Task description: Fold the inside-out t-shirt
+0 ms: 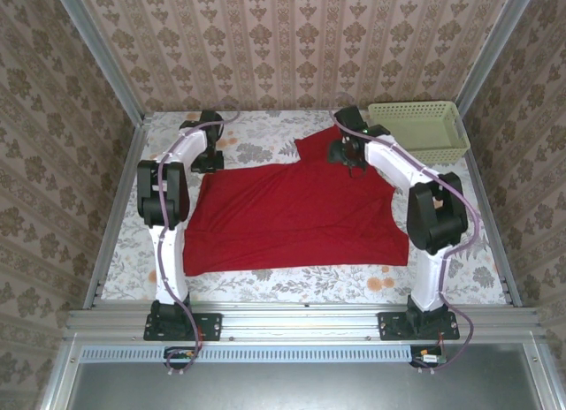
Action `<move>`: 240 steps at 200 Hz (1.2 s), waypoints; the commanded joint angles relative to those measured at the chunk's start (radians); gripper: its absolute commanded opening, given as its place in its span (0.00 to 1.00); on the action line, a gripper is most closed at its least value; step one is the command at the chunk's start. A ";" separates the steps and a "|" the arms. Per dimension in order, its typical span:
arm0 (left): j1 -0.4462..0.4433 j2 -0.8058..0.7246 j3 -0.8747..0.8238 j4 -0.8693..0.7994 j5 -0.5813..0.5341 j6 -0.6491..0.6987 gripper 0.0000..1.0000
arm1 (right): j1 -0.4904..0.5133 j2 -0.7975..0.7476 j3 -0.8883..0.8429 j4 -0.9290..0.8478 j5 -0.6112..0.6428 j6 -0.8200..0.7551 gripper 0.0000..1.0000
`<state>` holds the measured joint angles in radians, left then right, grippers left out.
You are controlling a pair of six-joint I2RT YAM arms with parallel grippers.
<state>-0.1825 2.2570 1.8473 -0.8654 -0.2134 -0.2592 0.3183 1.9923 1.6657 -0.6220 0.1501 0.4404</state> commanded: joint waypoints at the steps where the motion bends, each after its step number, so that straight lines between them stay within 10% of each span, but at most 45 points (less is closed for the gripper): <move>1: 0.008 -0.086 -0.055 0.023 0.052 -0.025 0.05 | -0.010 0.104 0.125 0.005 0.059 -0.098 0.63; 159: 0.135 -0.552 -0.620 0.524 0.592 -0.322 0.00 | -0.130 0.751 1.020 -0.384 0.010 -0.190 0.55; 240: 0.282 -0.642 -0.783 0.760 0.777 -0.498 0.00 | -0.146 0.733 1.021 -0.355 -0.013 -0.174 0.10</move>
<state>0.0498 1.6527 1.1007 -0.2165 0.4793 -0.6685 0.1745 2.7487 2.6556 -0.9577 0.1207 0.2646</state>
